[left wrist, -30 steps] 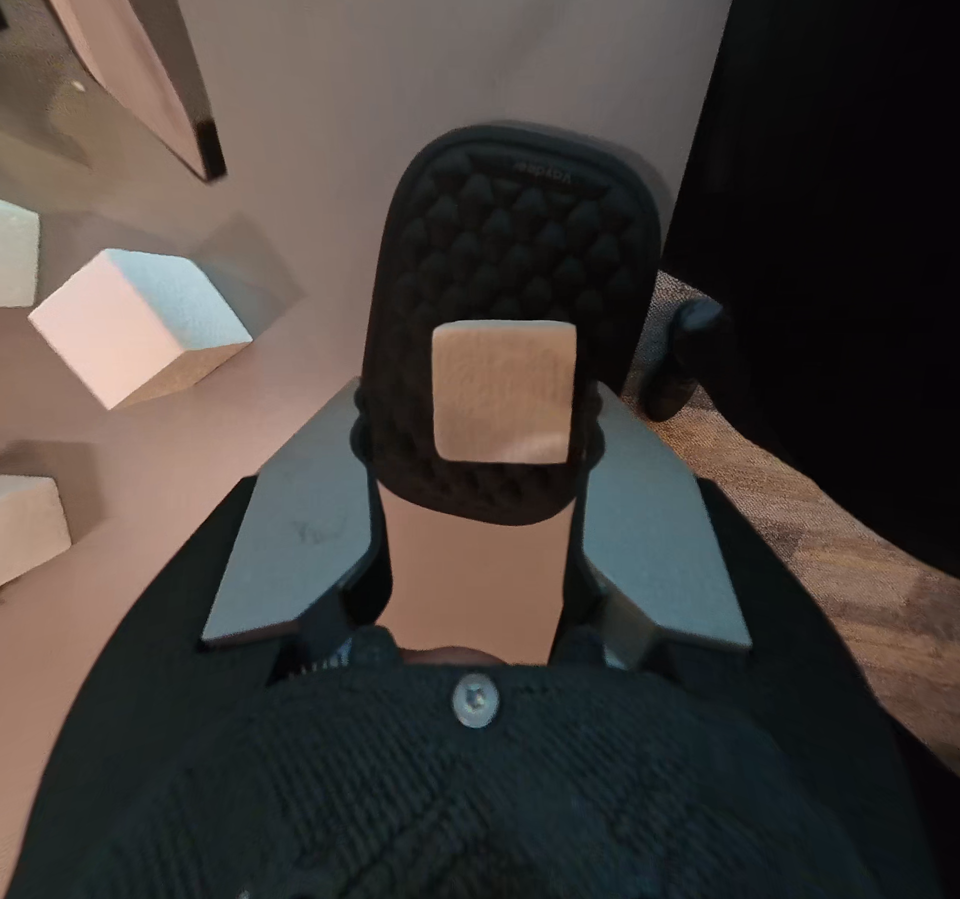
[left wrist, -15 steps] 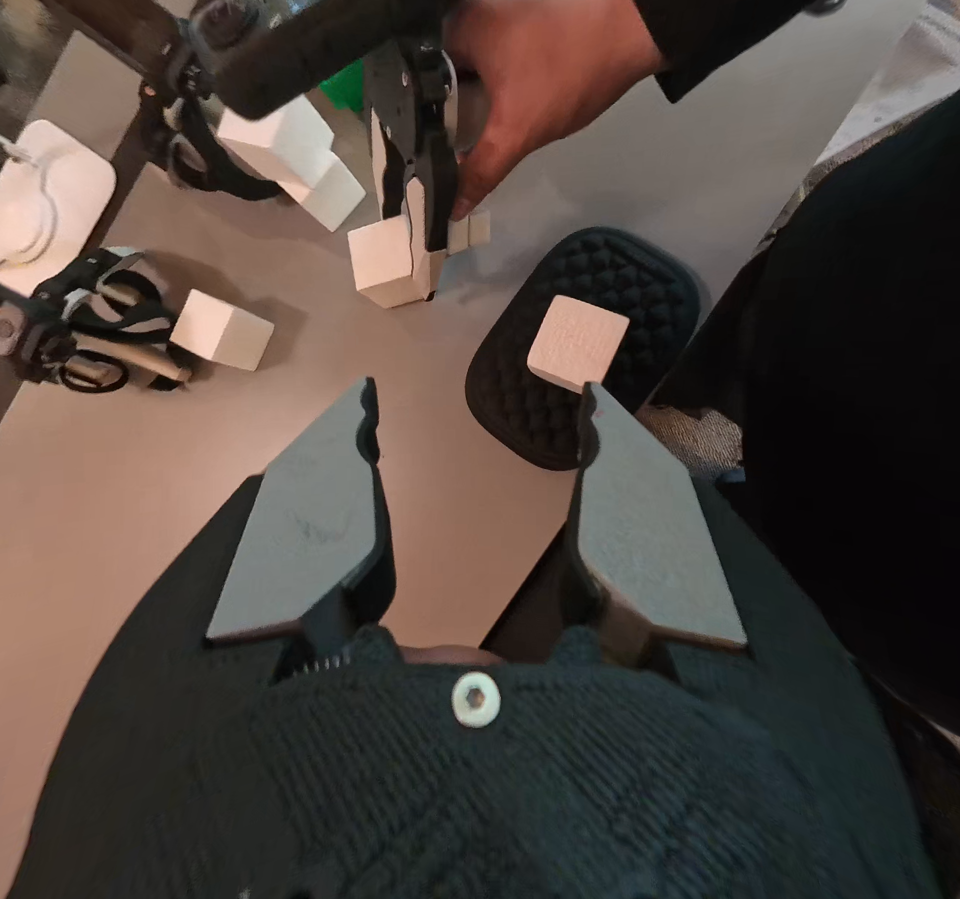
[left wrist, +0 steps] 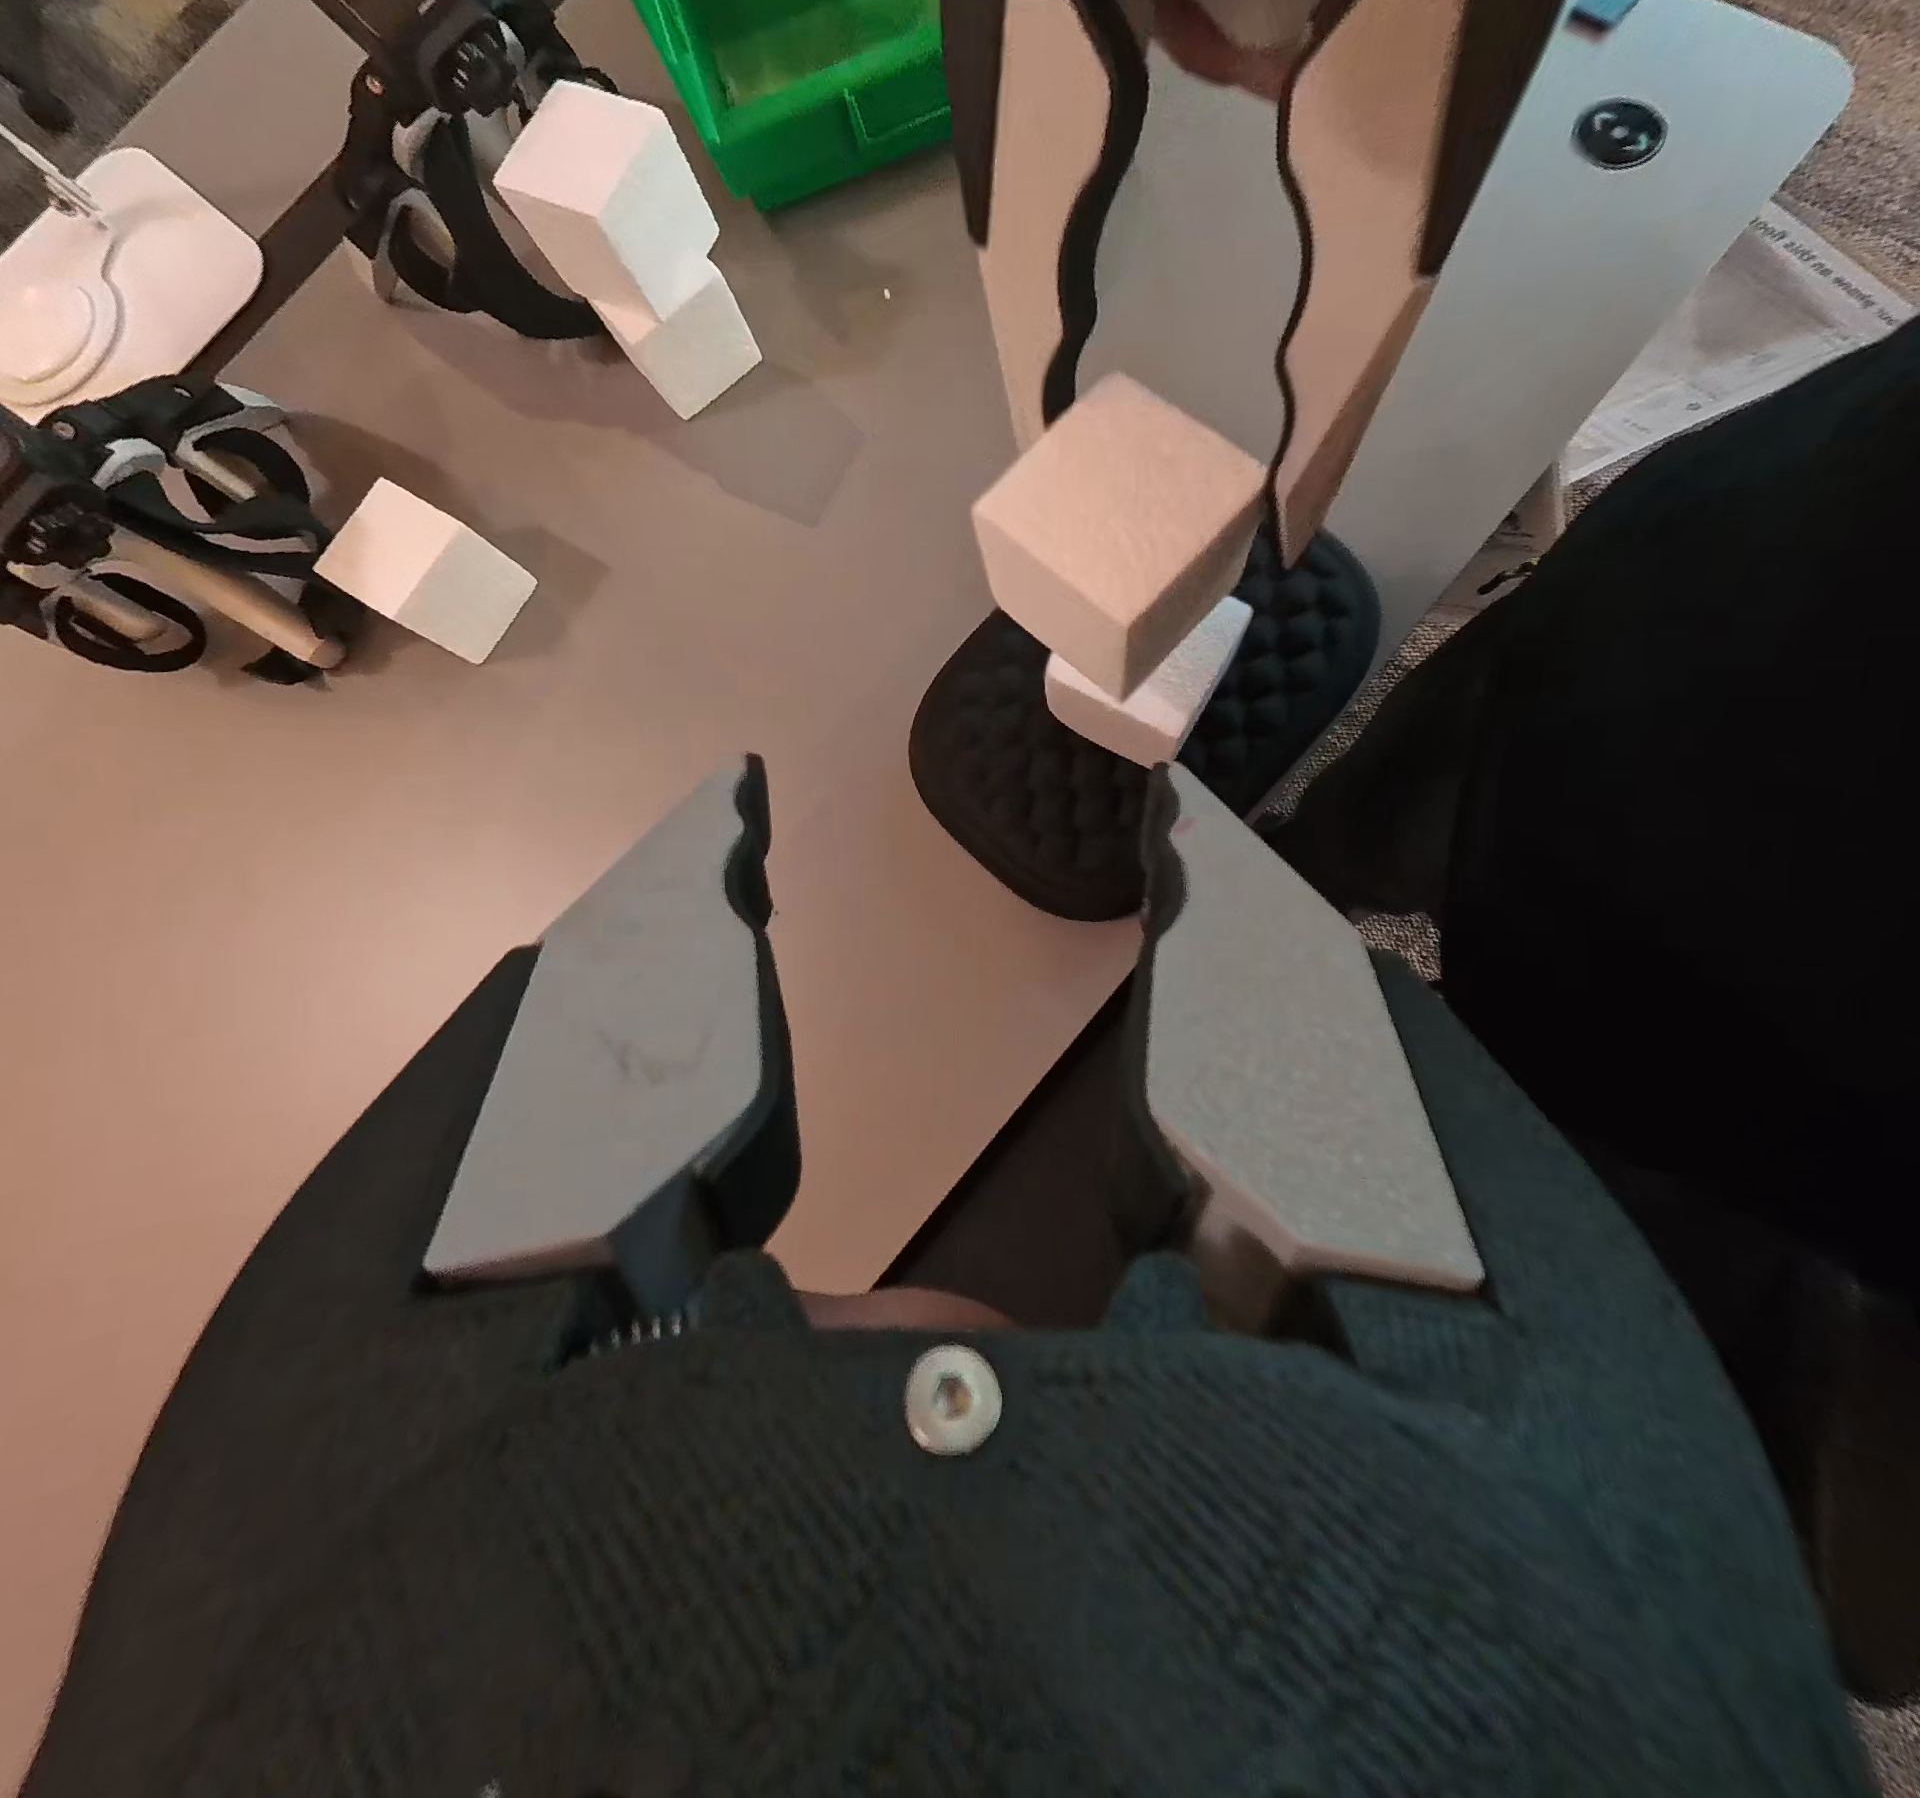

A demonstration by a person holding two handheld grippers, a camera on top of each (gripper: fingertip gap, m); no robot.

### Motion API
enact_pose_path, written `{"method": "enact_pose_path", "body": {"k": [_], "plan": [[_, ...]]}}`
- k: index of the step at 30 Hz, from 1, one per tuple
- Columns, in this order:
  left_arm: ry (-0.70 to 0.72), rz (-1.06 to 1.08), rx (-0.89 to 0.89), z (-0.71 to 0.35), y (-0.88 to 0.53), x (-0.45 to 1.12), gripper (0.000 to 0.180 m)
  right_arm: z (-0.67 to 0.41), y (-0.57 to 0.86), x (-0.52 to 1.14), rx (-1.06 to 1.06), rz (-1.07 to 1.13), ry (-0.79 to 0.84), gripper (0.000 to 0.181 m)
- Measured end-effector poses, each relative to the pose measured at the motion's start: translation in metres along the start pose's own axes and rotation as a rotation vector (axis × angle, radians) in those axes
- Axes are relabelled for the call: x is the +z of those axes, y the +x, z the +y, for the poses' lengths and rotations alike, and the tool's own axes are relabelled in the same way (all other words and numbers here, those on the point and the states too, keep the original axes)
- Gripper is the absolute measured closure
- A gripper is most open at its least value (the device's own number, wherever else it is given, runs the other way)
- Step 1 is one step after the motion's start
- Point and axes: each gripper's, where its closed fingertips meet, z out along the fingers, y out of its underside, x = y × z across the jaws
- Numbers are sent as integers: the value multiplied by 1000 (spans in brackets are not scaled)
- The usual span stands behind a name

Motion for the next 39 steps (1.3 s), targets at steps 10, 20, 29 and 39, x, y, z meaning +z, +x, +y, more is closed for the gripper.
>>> {"method": "enact_pose_path", "body": {"k": [10, 20, 29, 39], "plan": [[-3, 30, -4, 6, 2, 3, 110, 22, -3, 25, 46, -18, -42, 116], [-16, -4, -79, 14, -8, -2, 109, 18, 129, -61, 313, 337, 260, 112], [-58, -33, -105, 13, -12, -2, 109, 76, 249, -72, 140, 483, -48, 113], [-75, -60, -148, 11, -18, -1, 109, 75, 246, -59, 170, 502, -108, 125]]}}
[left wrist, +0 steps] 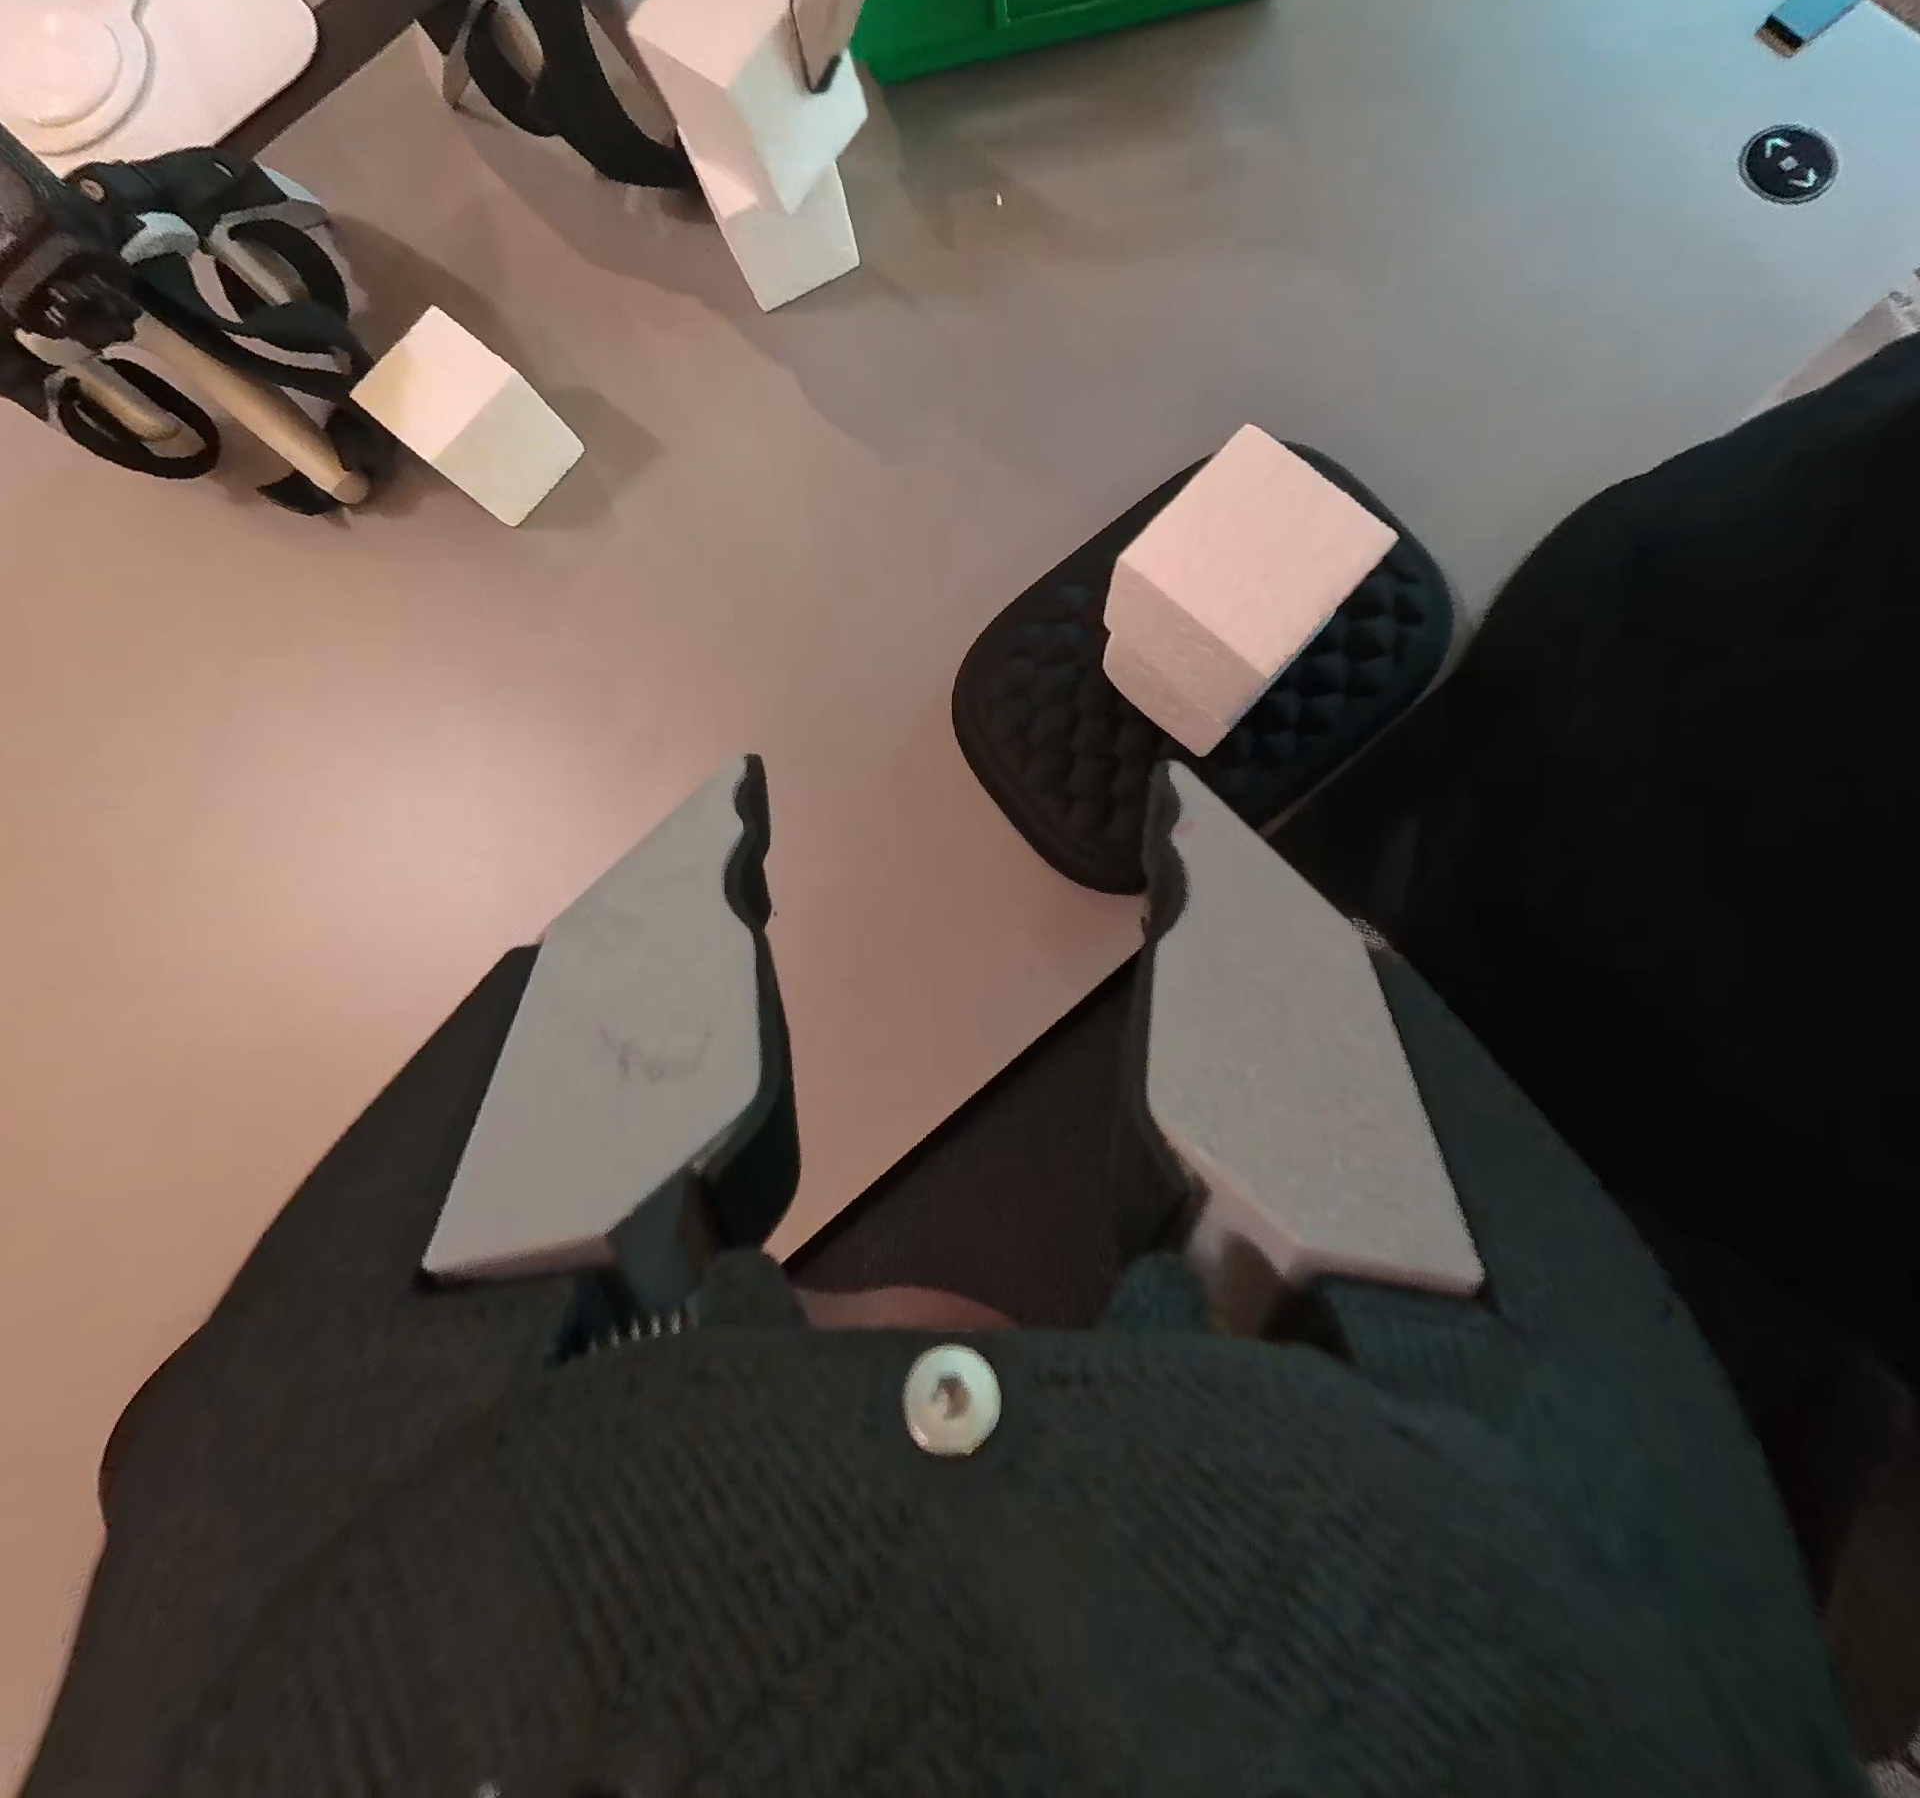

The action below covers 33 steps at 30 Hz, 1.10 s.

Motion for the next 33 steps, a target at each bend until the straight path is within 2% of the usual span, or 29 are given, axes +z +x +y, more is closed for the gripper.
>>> {"method": "enact_pose_path", "body": {"k": [4, 8, 9, 10, 19, 26, 33], "plan": [[-10, 7, 3, -1, 3, 3, 109, -3, 2, -2, -26, 3, 16, 124], [-16, 16, 21, -6, 7, 5, 109, 4, 0, 14, 8, -89, -31, 107], [-15, 16, 25, -7, 7, 5, 109, 7, -2, 18, 15, -110, -47, 111], [-15, 14, 29, -8, 7, 5, 109, 7, -2, 21, 18, -106, -48, 122], [3, 12, 26, -1, 12, 1, 111, -19, -25, -22, 107, -142, 111, 123], [21, 27, 70, -2, 18, 6, 112, -63, -96, -112, 96, -286, 275, 123], [55, 67, 109, 0, 28, 9, 112, -69, -194, -148, -43, -372, 245, 123]]}}
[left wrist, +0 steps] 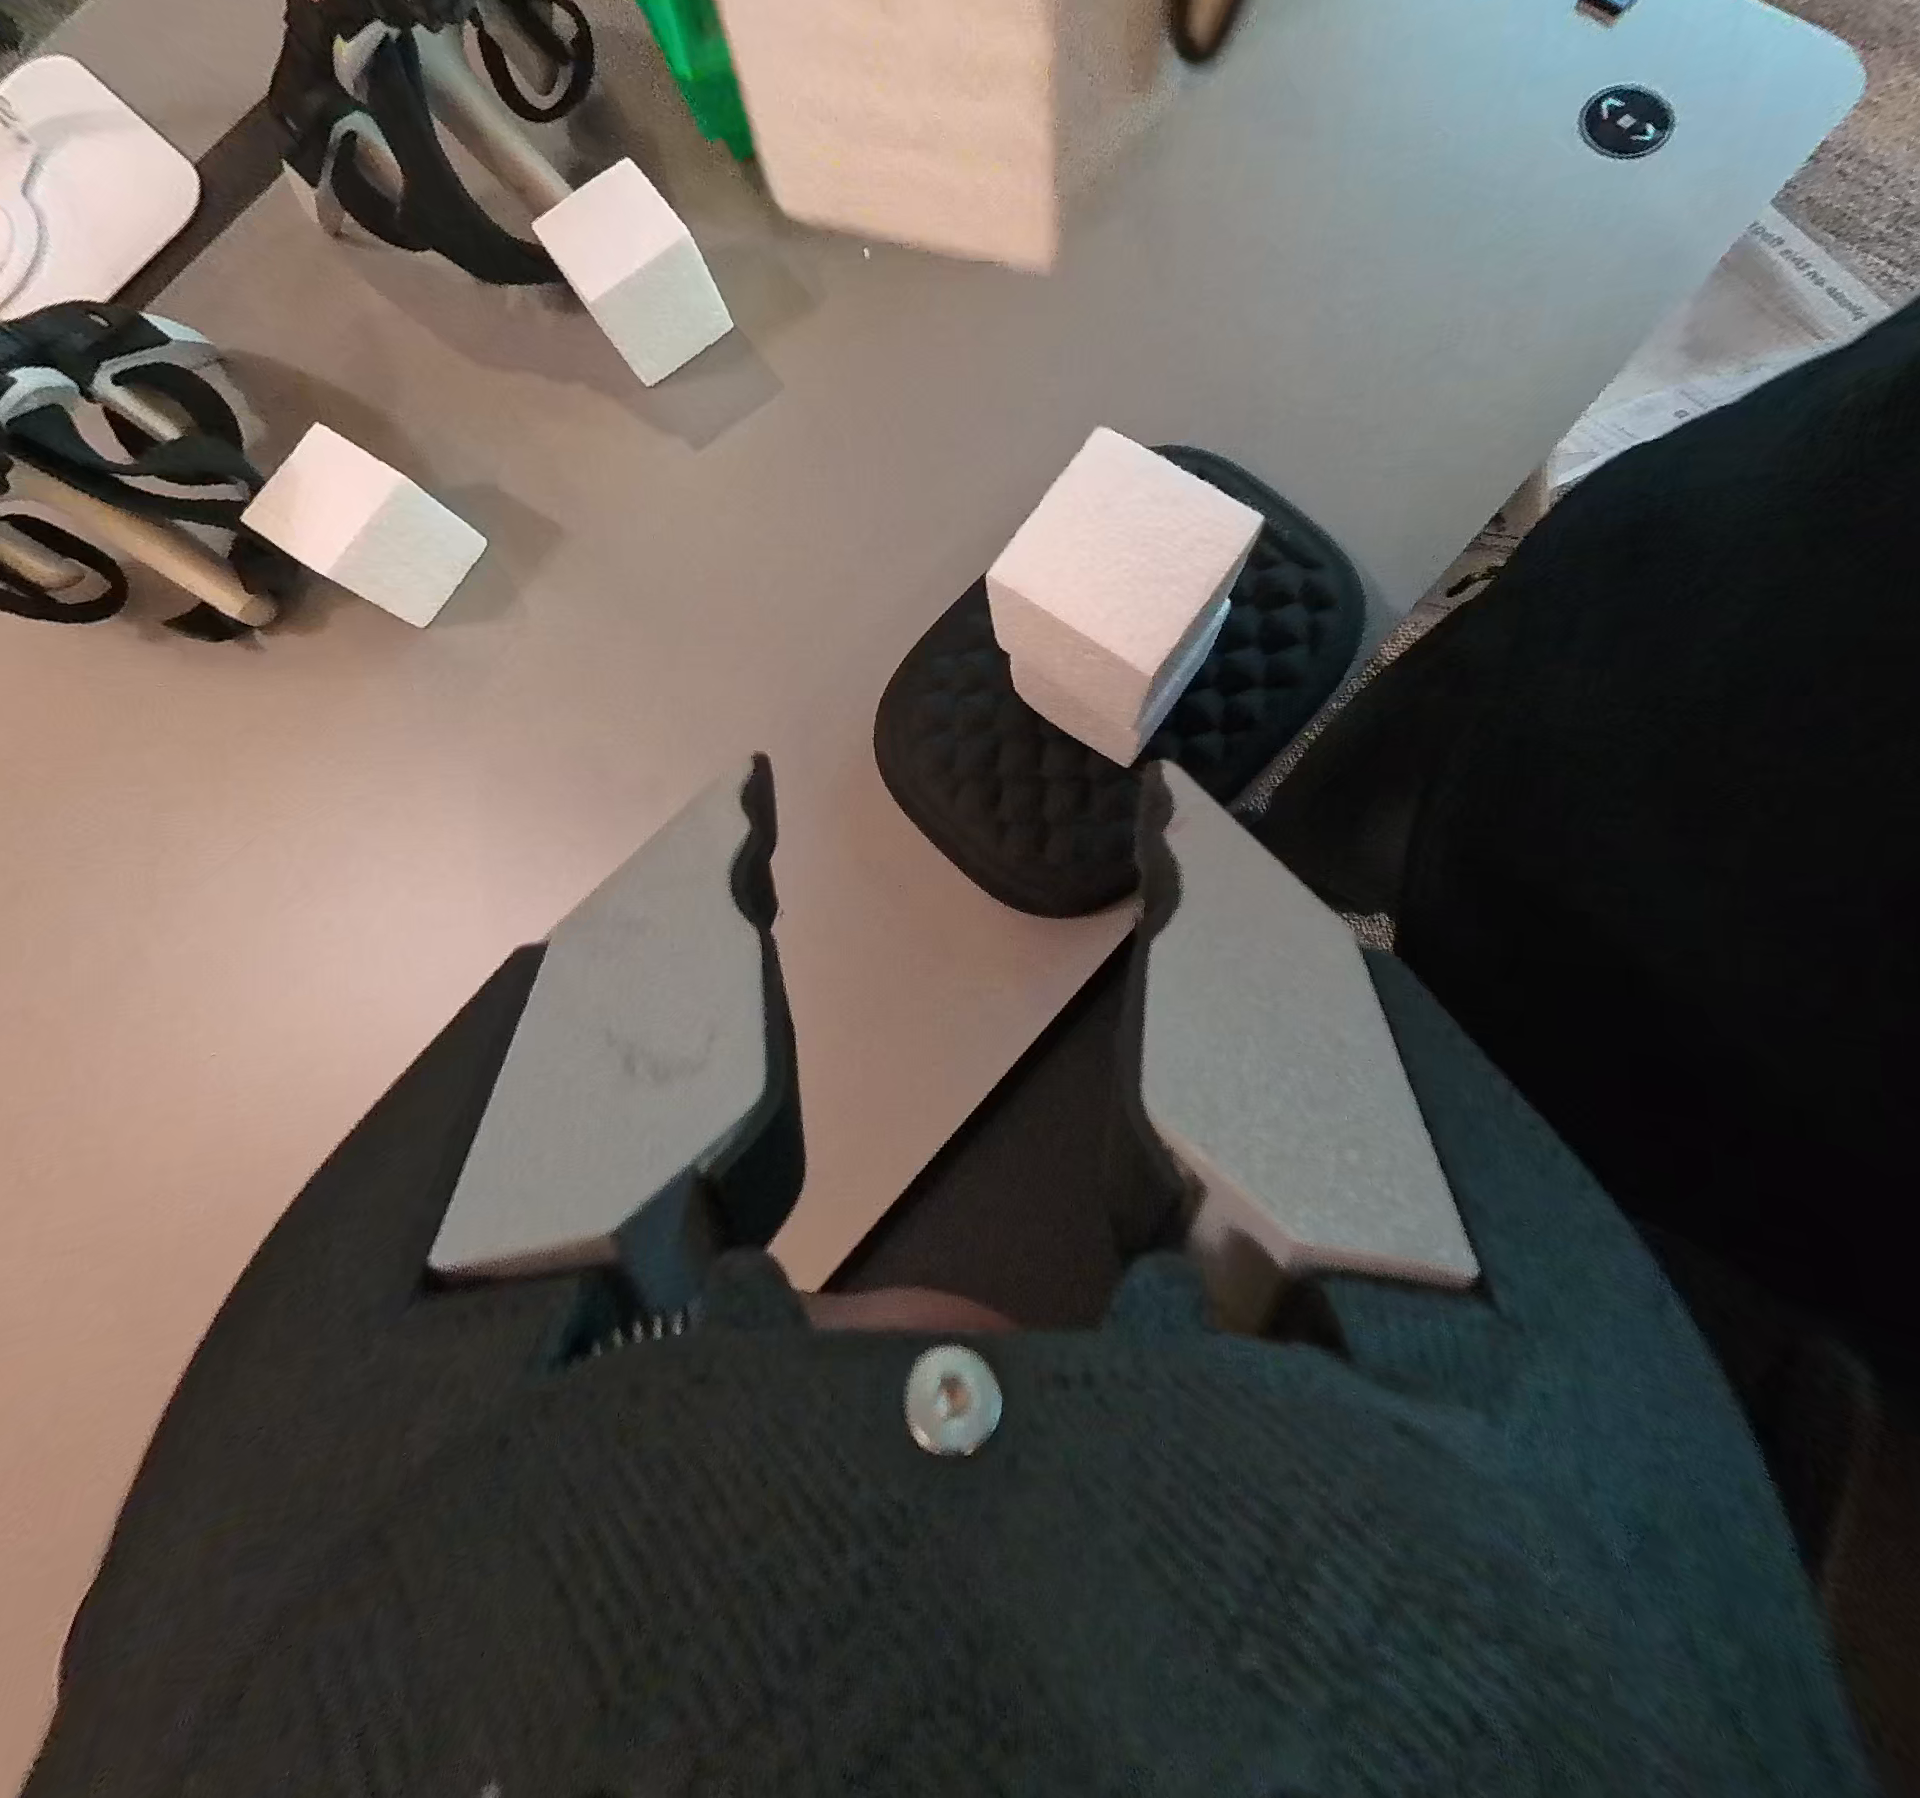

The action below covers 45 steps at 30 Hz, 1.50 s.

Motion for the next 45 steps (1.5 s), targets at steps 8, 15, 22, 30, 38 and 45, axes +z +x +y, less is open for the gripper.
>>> {"method": "enact_pose_path", "body": {"k": [8, 15, 22, 30, 38, 45], "plan": [[22, 34, 28, -1, 6, 1, 112, 38, -34, 52, 34, 1, -143, 123], [29, 44, 24, 0, 8, 0, 110, 46, -36, 63, 55, 17, -142, 117], [40, 31, -29, 1, 2, 0, 110, 13, -7, 13, 152, -54, 121, 114], [5, -19, -58, 5, -6, 0, 110, 92, 196, 53, 305, 356, -120, 114], [-14, -57, -95, 5, -14, 0, 110, 132, 228, 97, 229, 326, -383, 124], [-3, -42, -93, 5, -11, 1, 110, 62, 155, 36, 208, 182, -154, 125]]}}
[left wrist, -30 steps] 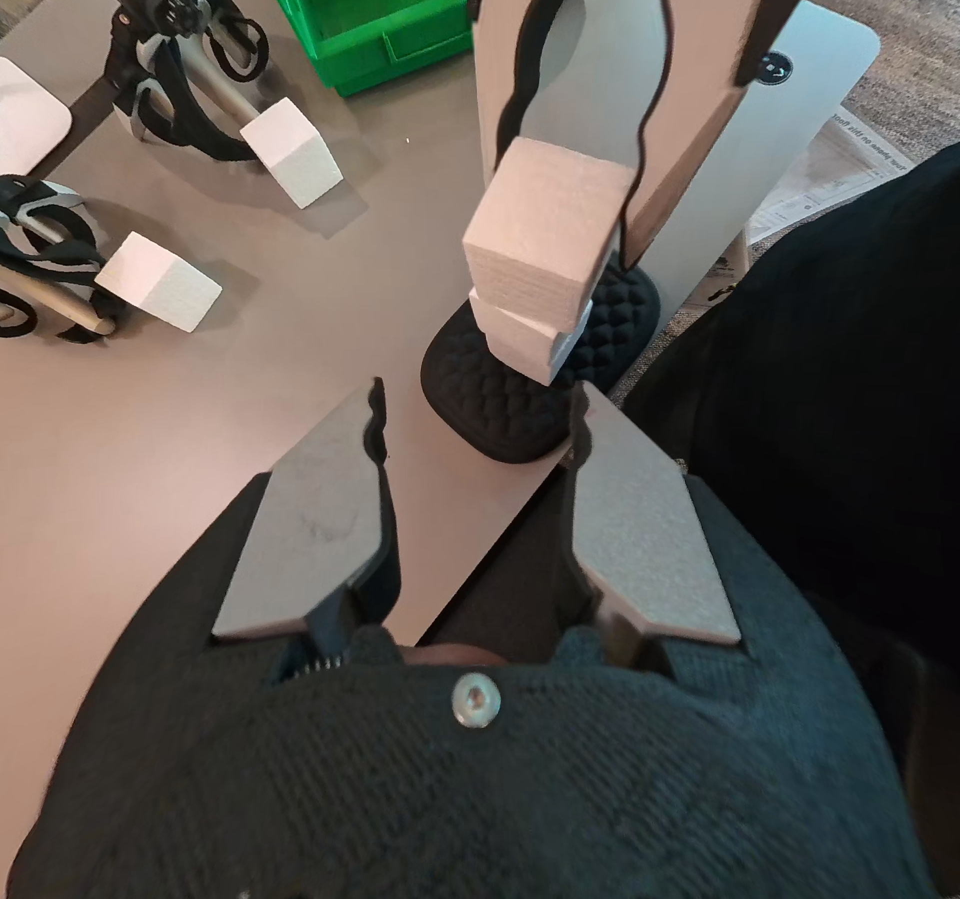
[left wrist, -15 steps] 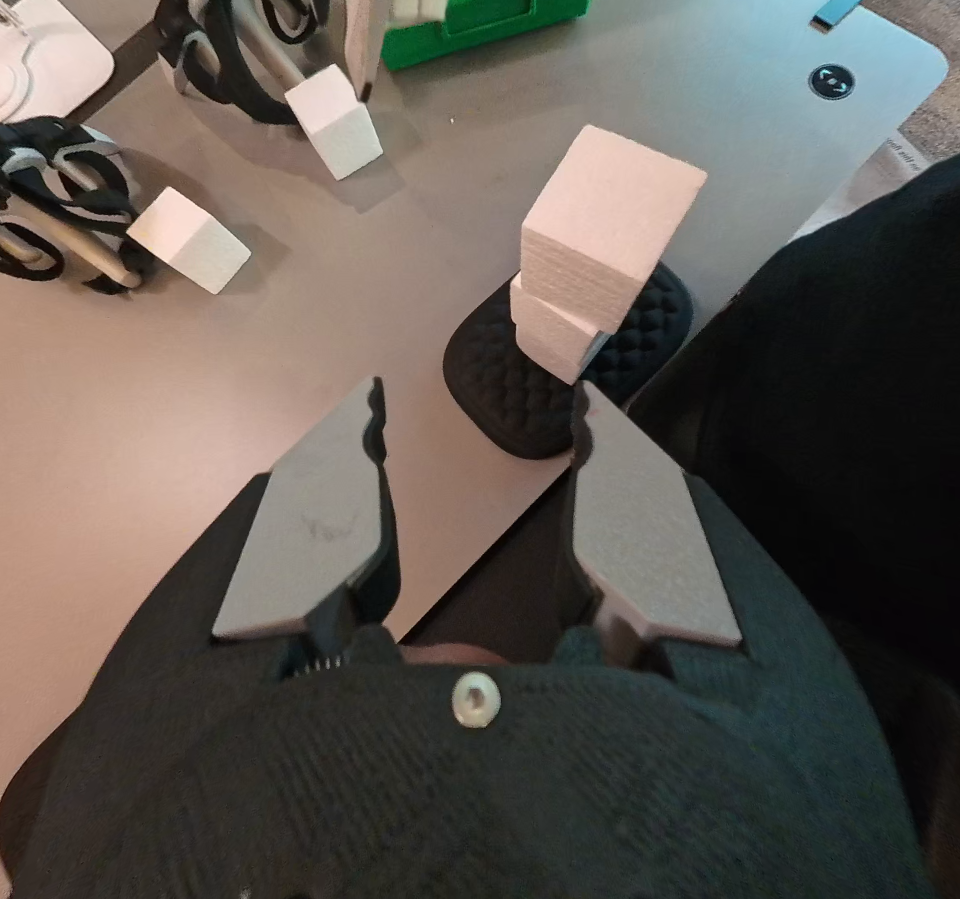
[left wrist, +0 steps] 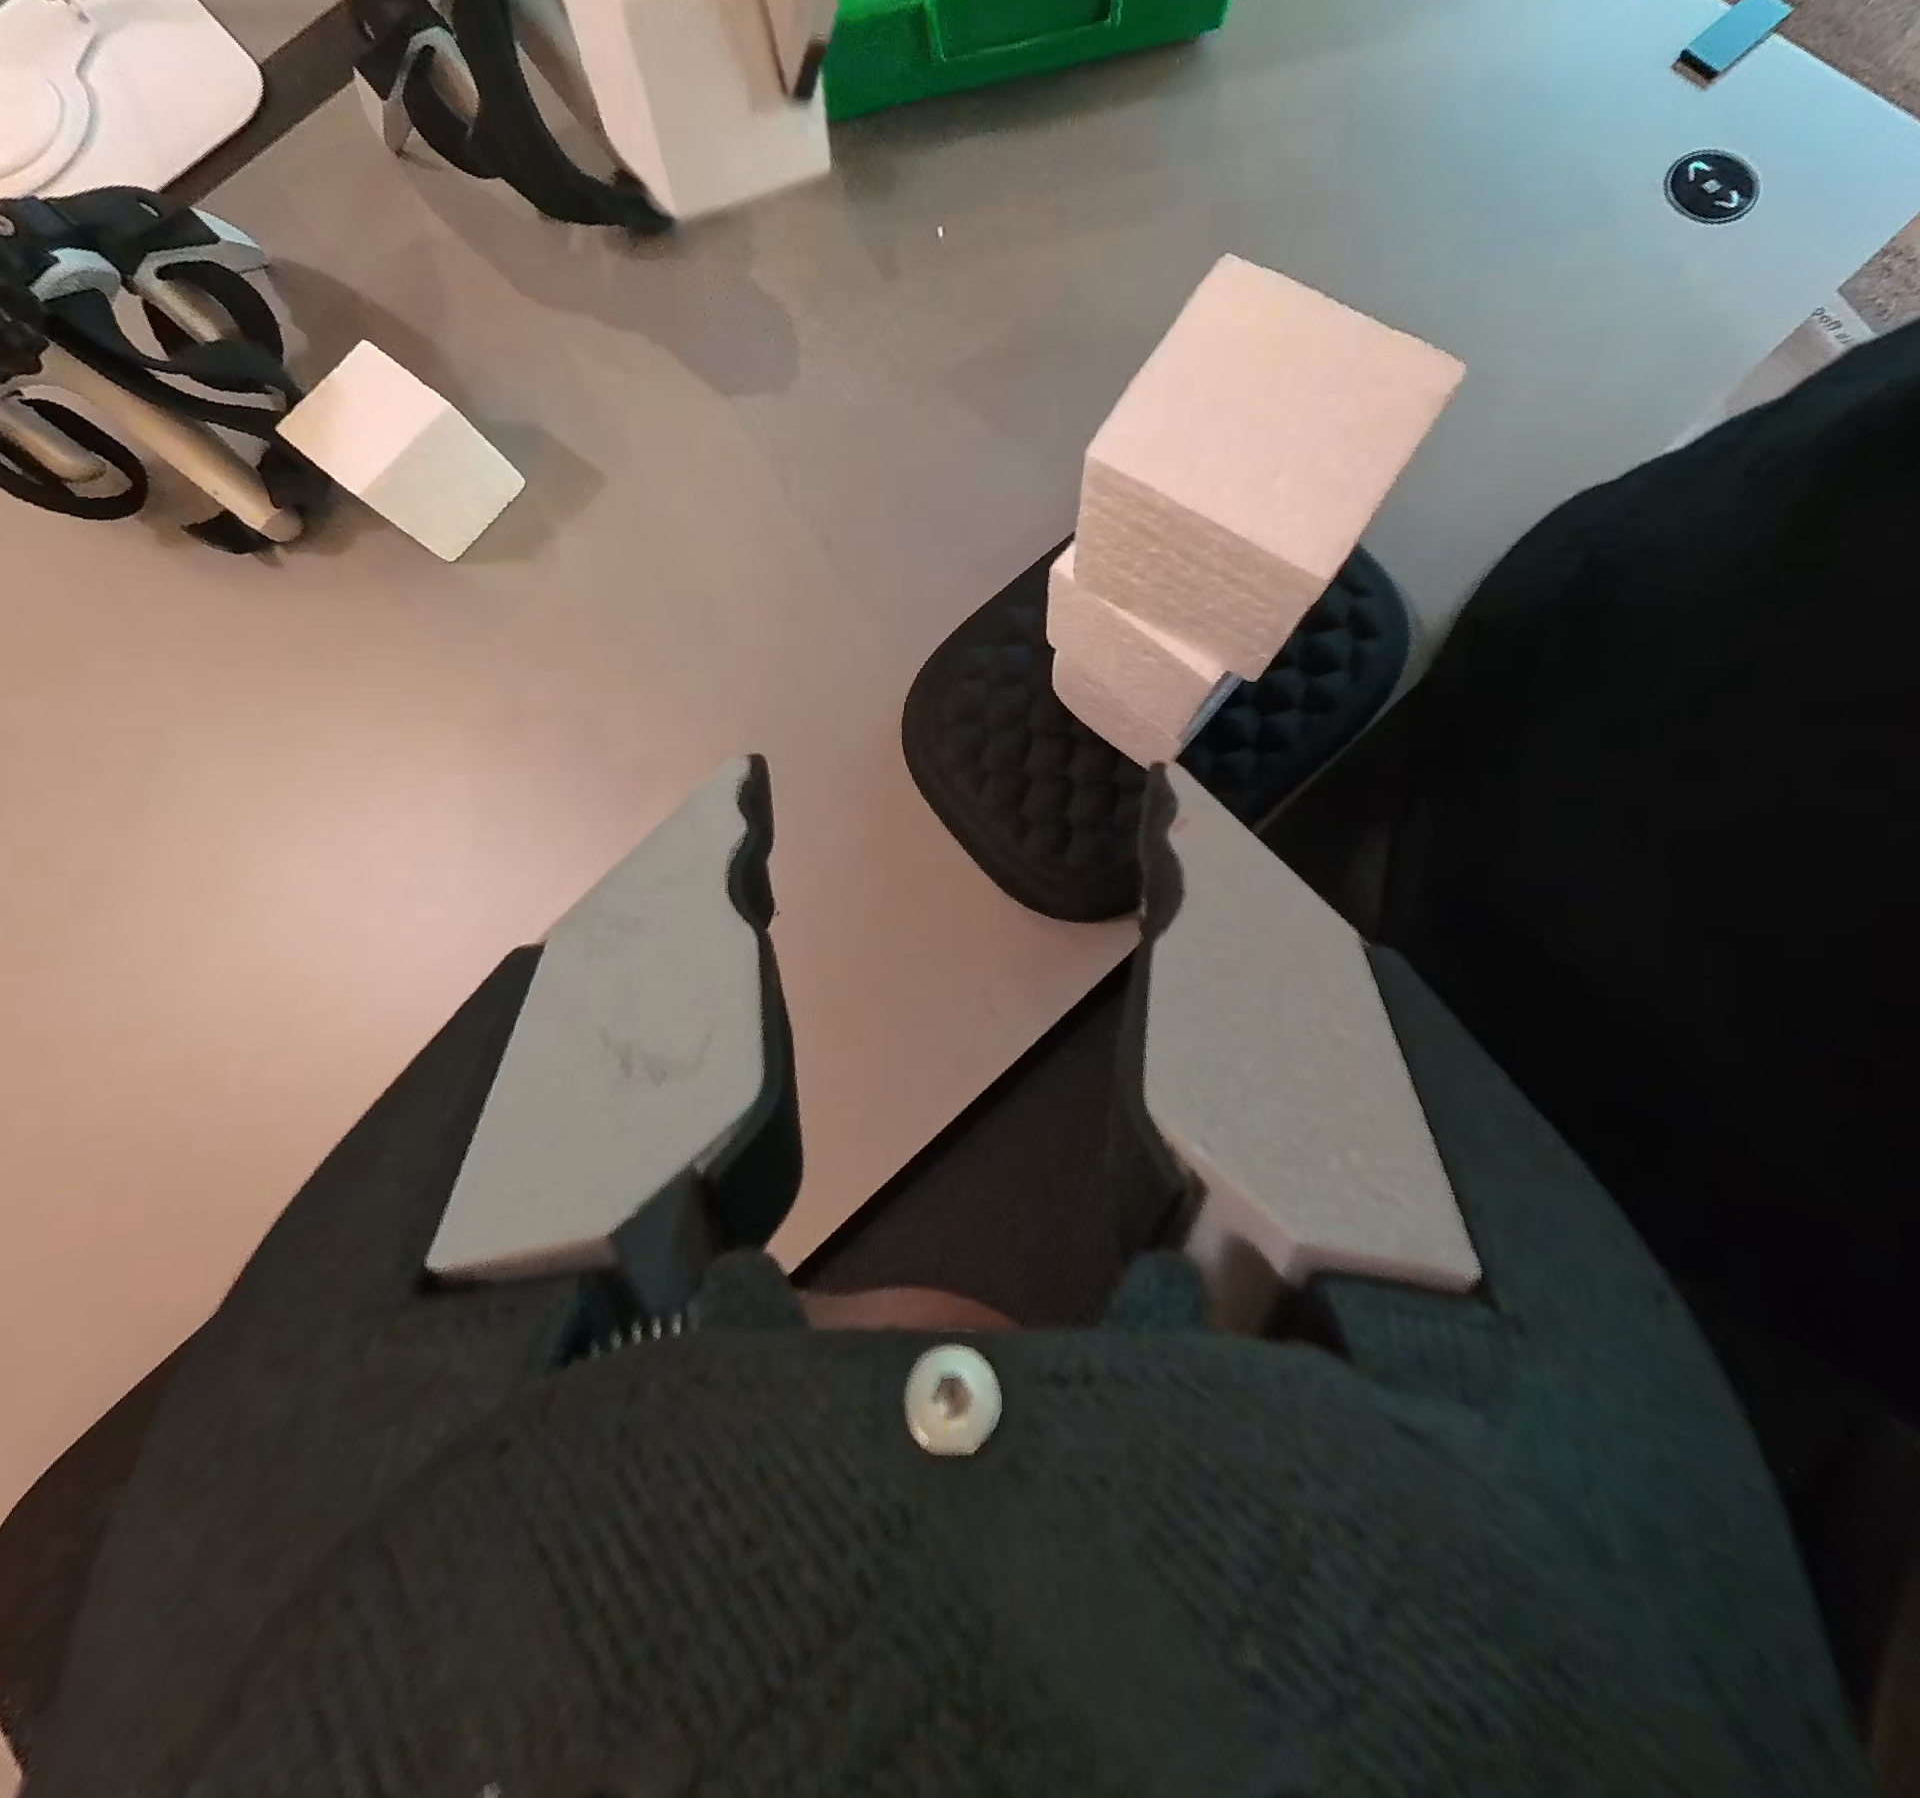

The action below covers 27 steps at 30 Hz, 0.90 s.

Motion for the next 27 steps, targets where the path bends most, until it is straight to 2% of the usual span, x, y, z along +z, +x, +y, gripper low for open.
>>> {"method": "enact_pose_path", "body": {"k": [3, 11, 27], "plan": [[7, 23, 16, -1, 5, 2, 109, -20, -49, -50, -75, -57, 67, 125], [40, 60, 78, -2, 18, 0, 110, -36, -146, -112, -202, -105, 102, 125], [86, 75, 129, -5, 27, -4, 110, -2, -200, -60, -306, -86, -48, 123]]}}
